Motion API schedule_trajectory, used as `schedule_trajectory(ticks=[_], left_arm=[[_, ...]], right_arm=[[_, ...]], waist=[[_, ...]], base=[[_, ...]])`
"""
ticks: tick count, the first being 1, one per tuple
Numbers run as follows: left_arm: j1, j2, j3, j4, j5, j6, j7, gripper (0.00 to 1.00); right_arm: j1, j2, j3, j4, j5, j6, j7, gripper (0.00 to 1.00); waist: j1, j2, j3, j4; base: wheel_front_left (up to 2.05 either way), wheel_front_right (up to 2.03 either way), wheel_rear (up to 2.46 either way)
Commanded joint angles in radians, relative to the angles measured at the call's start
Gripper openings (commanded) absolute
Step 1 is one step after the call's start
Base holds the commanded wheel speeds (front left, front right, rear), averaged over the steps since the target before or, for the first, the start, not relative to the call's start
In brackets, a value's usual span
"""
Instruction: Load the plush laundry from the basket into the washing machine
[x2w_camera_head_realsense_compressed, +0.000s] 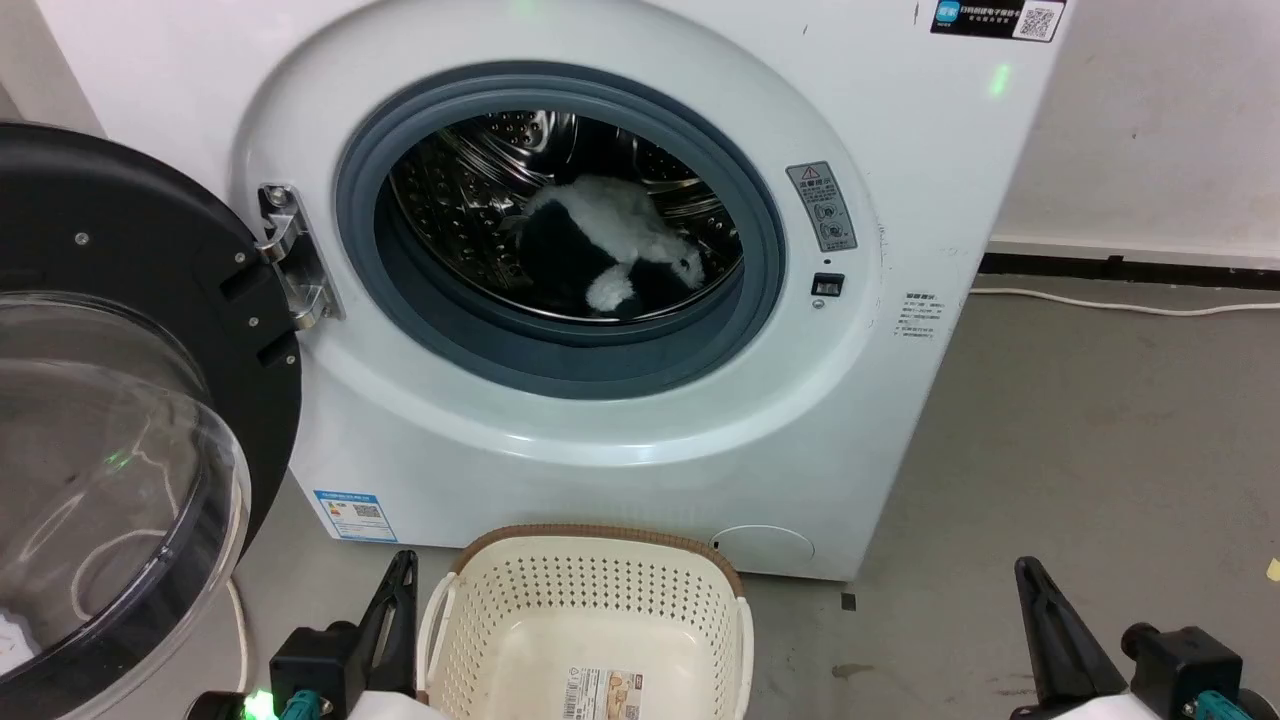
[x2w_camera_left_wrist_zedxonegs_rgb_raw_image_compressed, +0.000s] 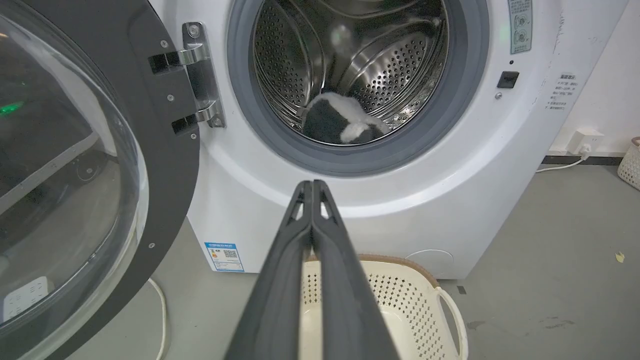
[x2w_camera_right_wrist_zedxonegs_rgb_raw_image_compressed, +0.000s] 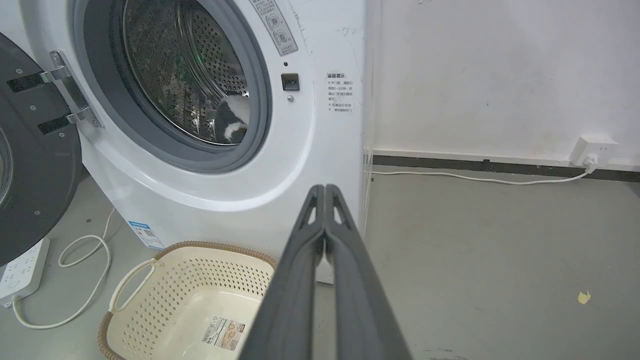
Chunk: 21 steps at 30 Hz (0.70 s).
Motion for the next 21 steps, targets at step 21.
schedule_trajectory(ticks=[21], left_arm=[[-0.037,-0.021,0.028,-0.026,0.039,-0.008,0.049,0.00]], right_arm=[[-0.048,0.002,0.009,-0.023,-0.044,0.000,0.049,0.00]], waist=[[-0.0001,0.0000,0.006,-0.011]], base=[[0.00,0.00,0.00]])
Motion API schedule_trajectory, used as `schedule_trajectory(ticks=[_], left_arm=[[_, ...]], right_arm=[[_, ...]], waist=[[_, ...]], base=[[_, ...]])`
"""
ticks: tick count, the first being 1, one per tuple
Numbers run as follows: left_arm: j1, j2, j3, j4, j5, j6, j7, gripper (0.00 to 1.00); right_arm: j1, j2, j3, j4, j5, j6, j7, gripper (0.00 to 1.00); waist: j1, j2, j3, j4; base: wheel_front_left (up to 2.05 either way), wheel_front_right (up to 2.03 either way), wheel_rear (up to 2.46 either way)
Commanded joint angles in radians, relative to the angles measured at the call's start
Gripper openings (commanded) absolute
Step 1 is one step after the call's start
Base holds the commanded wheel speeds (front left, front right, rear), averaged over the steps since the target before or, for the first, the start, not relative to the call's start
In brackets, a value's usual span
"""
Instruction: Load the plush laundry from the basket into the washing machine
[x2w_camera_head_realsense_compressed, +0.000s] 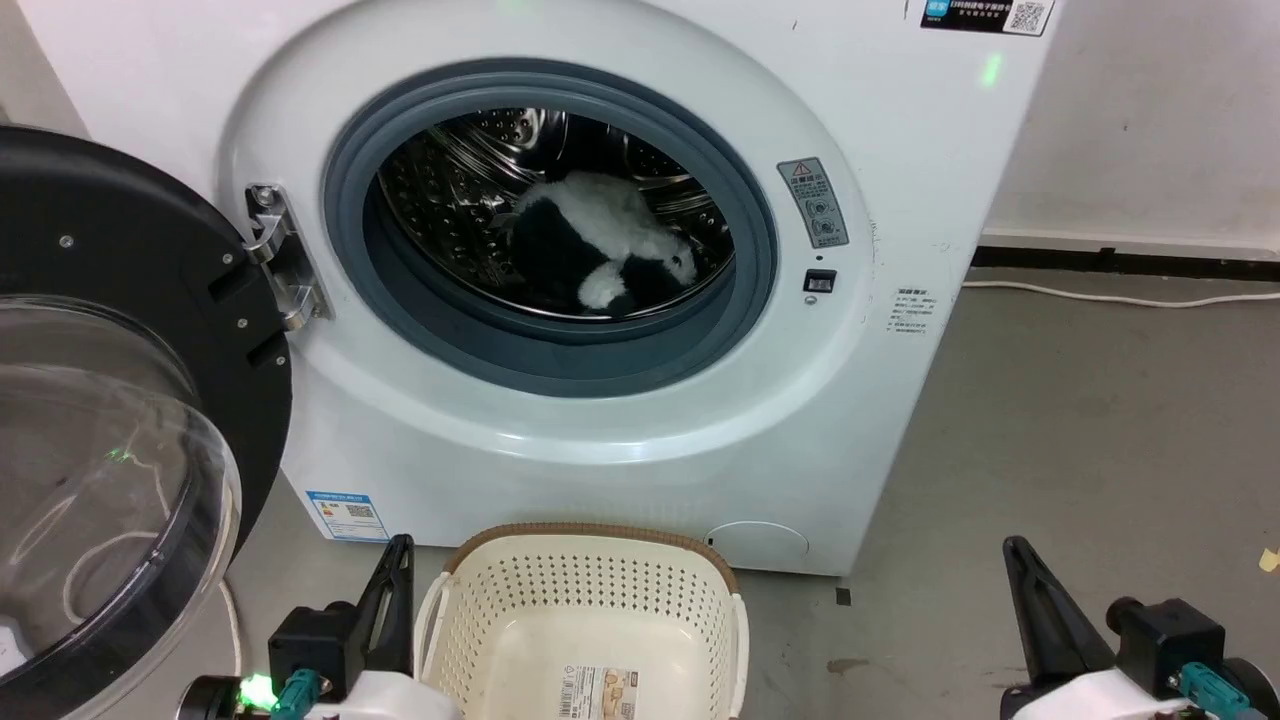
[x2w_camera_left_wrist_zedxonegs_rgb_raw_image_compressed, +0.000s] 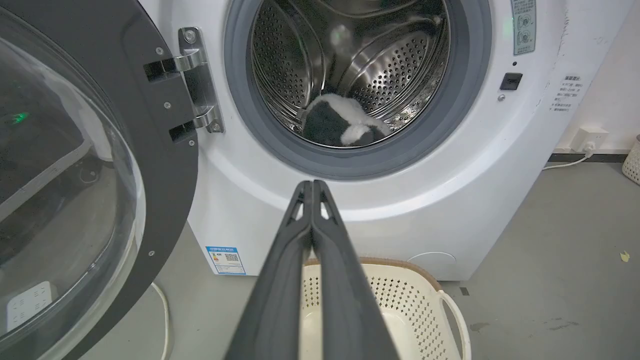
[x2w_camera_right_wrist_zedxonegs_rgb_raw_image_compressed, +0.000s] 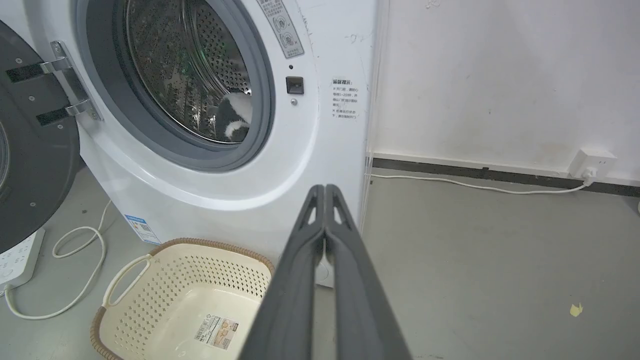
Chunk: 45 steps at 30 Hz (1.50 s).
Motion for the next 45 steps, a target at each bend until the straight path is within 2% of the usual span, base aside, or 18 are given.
schedule_trajectory(ticks=[1,45], left_arm=[[-0.018,-0.002,0.006,-0.009,0.010,-0.003,0.006,0.00],[-0.052,-0.032,0.057,-0.045,0.068,-0.014,0.094,0.00]], right_arm=[[-0.017,0.002,0.003,-0.010,-0.008,0.000,0.008,0.00],[-0.073,0.003,0.019,-0.042,-0.076,-0.001,0.097,0.00]], waist=[[0.0000,0.0000,0.000,-0.001],[0.0000,0.0000,0.013,-0.024]], base=[[0.00,0.00,0.00],[0.00,0.00,0.00]])
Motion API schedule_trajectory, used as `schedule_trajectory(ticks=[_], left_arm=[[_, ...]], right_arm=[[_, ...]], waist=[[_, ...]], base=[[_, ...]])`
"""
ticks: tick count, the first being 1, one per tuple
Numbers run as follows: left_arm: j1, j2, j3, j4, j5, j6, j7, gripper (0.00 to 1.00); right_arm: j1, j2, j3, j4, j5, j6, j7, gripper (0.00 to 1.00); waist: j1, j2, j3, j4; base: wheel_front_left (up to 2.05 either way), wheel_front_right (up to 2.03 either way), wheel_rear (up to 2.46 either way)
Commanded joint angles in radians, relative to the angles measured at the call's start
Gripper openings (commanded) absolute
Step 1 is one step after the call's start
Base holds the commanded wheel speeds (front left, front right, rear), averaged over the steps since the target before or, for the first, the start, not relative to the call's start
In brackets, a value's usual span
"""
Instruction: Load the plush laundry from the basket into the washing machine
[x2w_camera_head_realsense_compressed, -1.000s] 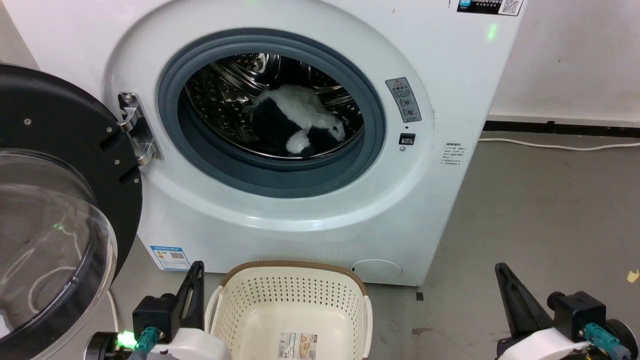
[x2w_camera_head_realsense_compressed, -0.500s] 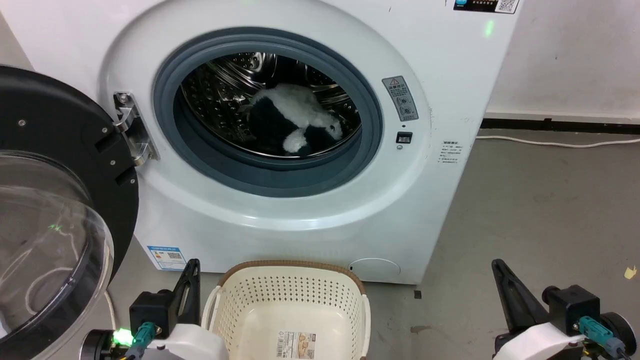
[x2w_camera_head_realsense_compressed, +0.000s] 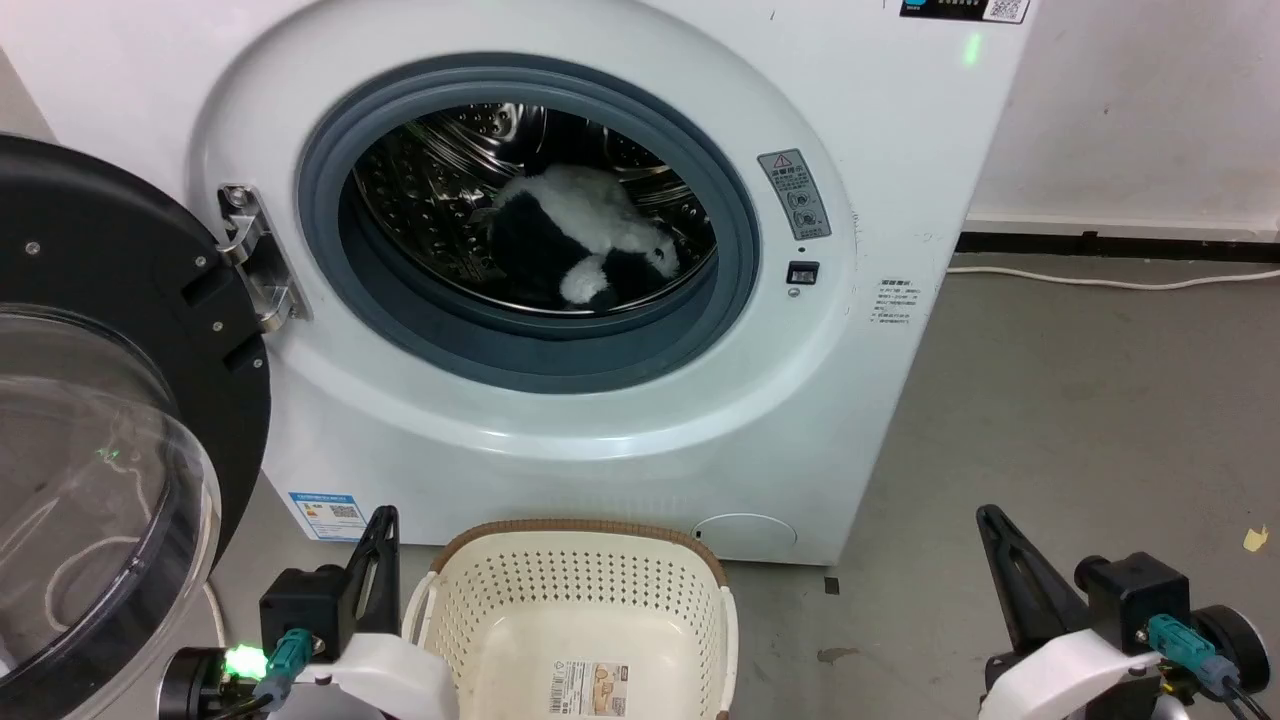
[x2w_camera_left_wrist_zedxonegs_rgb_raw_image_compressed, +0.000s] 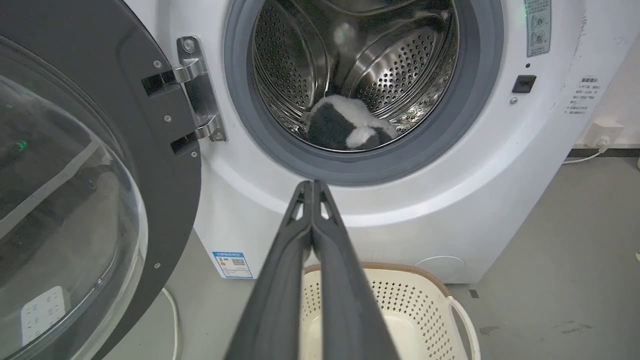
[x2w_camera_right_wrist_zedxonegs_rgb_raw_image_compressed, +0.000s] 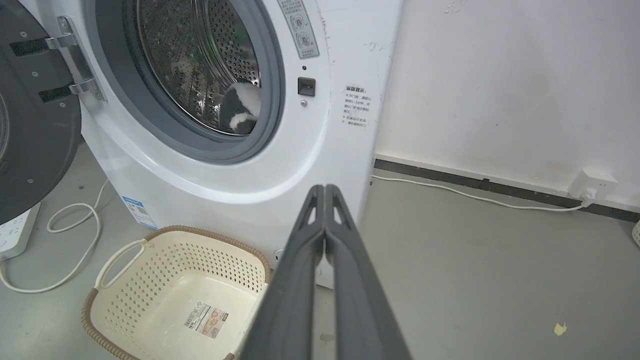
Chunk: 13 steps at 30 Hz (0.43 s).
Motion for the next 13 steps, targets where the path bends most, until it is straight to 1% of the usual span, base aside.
schedule_trajectory(ticks=[1,13], left_arm=[[-0.017,-0.001,0.007,-0.007,0.012,-0.005,0.008,0.00],[-0.020,-0.004,0.011,-0.010,0.016,-0.006,0.015,0.00]], right_arm=[[-0.020,0.003,0.002,-0.009,-0.010,-0.001,0.006,0.00],[-0.024,0.003,0.003,-0.011,-0.015,-0.001,0.013,0.00]], waist=[[0.0000,0.0000,0.000,-0.001],[0.0000,0.0000,0.001,-0.002]], base=[[0.00,0.00,0.00],[0.00,0.00,0.00]])
